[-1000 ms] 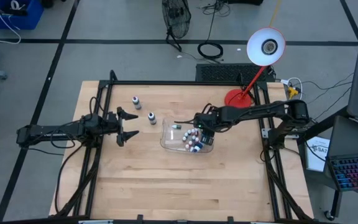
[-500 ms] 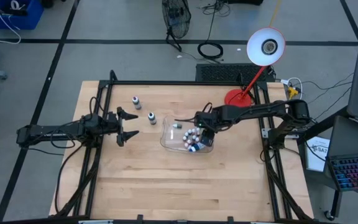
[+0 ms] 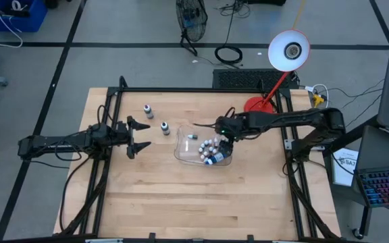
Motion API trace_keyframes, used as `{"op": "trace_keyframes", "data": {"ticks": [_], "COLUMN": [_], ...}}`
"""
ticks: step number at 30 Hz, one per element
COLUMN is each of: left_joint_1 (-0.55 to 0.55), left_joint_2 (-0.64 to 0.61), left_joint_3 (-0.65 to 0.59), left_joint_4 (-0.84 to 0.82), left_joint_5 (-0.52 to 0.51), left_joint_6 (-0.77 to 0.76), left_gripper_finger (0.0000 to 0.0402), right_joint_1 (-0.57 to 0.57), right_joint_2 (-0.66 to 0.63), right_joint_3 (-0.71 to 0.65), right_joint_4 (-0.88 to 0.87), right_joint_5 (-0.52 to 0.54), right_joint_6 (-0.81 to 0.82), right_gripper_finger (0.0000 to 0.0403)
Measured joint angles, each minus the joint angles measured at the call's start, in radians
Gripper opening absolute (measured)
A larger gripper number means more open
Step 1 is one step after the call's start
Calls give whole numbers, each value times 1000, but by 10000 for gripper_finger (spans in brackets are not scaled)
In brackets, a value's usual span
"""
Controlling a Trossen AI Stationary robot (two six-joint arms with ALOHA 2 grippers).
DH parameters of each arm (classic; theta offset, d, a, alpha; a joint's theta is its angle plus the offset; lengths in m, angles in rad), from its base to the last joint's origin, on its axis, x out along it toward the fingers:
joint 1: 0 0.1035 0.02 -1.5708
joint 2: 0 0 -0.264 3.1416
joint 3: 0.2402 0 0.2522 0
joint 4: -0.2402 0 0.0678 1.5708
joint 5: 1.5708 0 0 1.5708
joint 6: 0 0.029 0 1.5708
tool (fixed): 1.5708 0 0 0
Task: Pick & Place food coloring
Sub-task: Put the purple food coloring bottle into the transparent bin
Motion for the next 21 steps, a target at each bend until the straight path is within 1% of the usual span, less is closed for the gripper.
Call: {"op": "trace_keyframes", "data": {"ticks": [7, 13, 16, 17, 18, 21], "left_joint_1": [0, 0, 0, 0, 0, 0], "left_joint_2": [0, 0, 0, 0, 0, 0], "left_joint_3": [0, 0, 0, 0, 0, 0], "left_joint_4": [0, 0, 0, 0, 0, 0], "left_joint_5": [0, 0, 0, 0, 0, 0], "left_joint_6": [0, 0, 0, 0, 0, 0], "left_gripper_finger": [379, 379, 379, 379, 379, 379], "right_joint_1": [0, 19, 32, 43, 58, 112], "right_joint_2": [-199, -361, -443, -476, -514, -645], "right_joint_3": [0, 0, -16, -39, -75, -223], "right_joint_4": [-6, -10, -49, -32, 2, 184], "right_joint_5": [-5, -9, -22, -2, 40, 183], "right_joint_6": [20, 70, 69, 68, 57, -58], "right_gripper_finger": [266, 268, 271, 271, 271, 271]}}
